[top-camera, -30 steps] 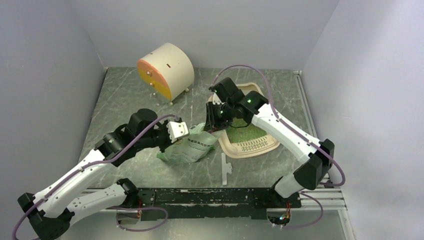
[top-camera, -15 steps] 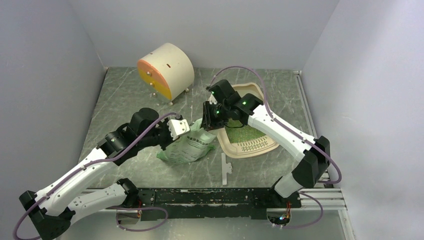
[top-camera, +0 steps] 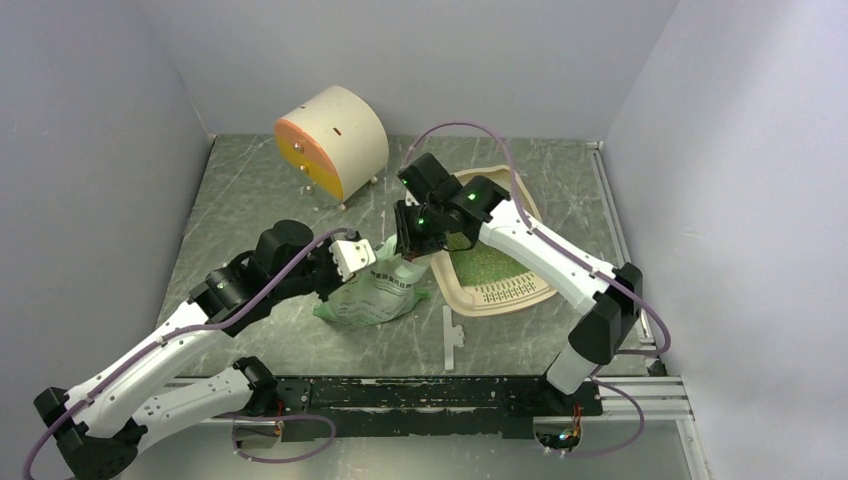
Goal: Fill the litter box with clean litter
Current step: 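Scoop the cat litter from the cat litter bag, then pour the cat litter into the litter box.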
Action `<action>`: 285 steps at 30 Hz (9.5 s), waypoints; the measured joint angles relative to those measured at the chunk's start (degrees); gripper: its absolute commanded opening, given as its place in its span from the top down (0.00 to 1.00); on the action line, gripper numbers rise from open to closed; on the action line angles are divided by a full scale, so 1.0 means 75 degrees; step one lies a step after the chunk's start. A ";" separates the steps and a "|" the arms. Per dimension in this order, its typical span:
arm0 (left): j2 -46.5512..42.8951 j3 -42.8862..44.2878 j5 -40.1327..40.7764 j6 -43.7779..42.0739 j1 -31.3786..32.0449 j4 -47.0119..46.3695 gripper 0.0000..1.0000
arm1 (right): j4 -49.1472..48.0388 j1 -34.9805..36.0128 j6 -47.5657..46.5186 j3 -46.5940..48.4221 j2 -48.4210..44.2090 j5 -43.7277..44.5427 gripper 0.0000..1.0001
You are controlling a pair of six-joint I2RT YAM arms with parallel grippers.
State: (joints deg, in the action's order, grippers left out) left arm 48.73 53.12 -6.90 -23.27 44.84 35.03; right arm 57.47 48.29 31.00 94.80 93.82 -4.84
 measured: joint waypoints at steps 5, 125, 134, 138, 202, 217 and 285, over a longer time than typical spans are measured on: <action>0.0000 -0.0050 0.0000 0.0023 0.0000 0.0052 0.95 | -0.0224 0.0198 -0.0090 0.0032 0.0289 0.0032 1.00; -0.0140 0.0125 -0.0784 -0.0035 0.0000 0.0606 0.95 | -0.6225 -0.4144 0.4220 -0.6892 -0.5426 -0.3838 1.00; -0.0117 0.0125 -0.0784 0.0041 0.0000 0.0571 0.95 | -0.5286 -0.2926 0.2993 -0.5896 -0.4674 -0.3098 1.00; -0.0079 0.0125 -0.0781 0.0055 0.0000 0.0565 0.95 | -0.5094 -0.2157 0.2684 -0.5502 -0.4436 -0.2626 1.00; -0.0032 0.0140 -0.0982 0.0017 0.0064 0.0221 0.95 | -0.9136 -0.6621 0.7064 -0.9294 -0.6519 -0.6560 1.00; -0.0032 0.0140 -0.0976 0.0020 0.0064 0.0224 0.95 | -0.9407 -0.6732 0.7210 -0.9486 -0.6551 -0.6665 1.00; 0.0163 0.0239 -0.0906 -0.0044 0.0047 0.0221 0.95 | -1.0328 -0.9098 0.7563 -0.9393 -0.5359 -0.7615 1.00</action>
State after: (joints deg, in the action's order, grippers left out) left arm 49.95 54.92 -13.69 -23.59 45.19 36.69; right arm -19.99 -19.94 87.72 24.36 53.63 -61.95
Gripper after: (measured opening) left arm 0.078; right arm 0.301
